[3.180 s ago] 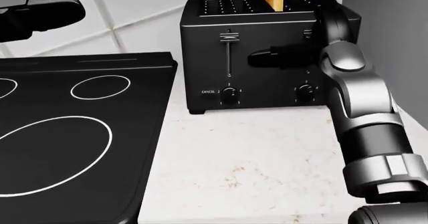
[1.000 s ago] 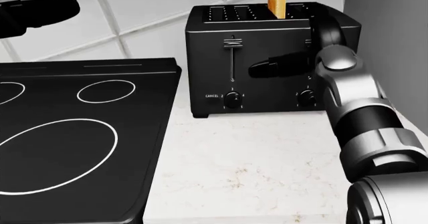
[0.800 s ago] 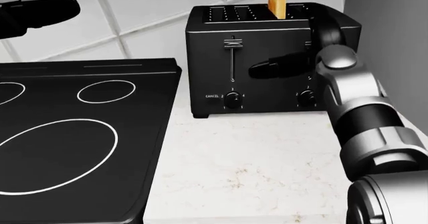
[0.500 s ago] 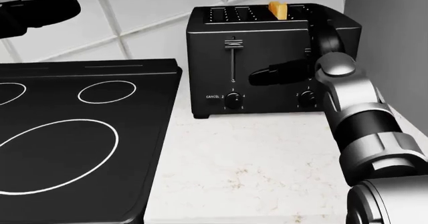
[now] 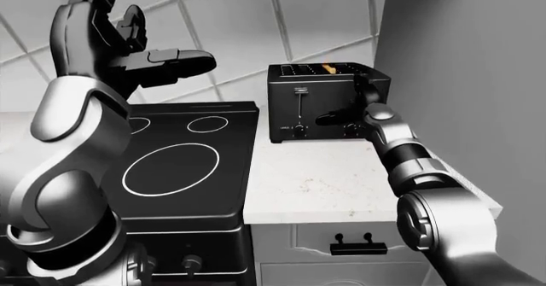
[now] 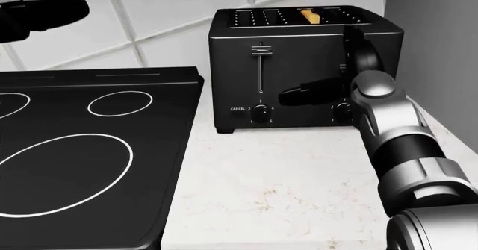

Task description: Push down the lever of the toaster to turn it on.

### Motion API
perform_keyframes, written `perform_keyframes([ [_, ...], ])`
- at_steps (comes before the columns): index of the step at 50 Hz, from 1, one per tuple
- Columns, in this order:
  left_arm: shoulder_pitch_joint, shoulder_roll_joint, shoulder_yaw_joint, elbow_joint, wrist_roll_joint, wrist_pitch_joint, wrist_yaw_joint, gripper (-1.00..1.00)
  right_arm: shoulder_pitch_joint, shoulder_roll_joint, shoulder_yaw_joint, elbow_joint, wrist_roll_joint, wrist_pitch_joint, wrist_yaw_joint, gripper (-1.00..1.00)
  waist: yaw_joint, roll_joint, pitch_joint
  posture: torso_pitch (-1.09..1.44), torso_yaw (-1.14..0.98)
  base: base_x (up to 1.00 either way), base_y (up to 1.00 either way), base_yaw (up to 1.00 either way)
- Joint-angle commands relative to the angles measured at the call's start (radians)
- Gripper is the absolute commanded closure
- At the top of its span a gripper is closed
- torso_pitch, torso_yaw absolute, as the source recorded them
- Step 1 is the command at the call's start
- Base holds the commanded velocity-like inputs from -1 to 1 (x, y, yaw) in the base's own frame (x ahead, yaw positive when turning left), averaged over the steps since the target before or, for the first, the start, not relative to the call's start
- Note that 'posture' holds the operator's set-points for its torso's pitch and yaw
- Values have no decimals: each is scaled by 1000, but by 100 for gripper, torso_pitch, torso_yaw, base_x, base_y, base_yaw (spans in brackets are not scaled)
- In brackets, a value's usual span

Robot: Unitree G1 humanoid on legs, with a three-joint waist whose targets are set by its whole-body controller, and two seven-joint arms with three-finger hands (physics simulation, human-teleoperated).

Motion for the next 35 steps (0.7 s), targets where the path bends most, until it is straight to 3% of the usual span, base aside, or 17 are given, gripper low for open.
perform_keyframes([
  [1,-30,10,8,-8,3,-23,-1,-100,-6,-1,-3,22,8,51,8,-100,-1,7,4,-47,0,0,0,0],
  [35,-36,14,13,-9,-3,-20,-1,-100,46,11,-4,42,2,27,5,-100,0,4,3,-47,0,0,0,0],
])
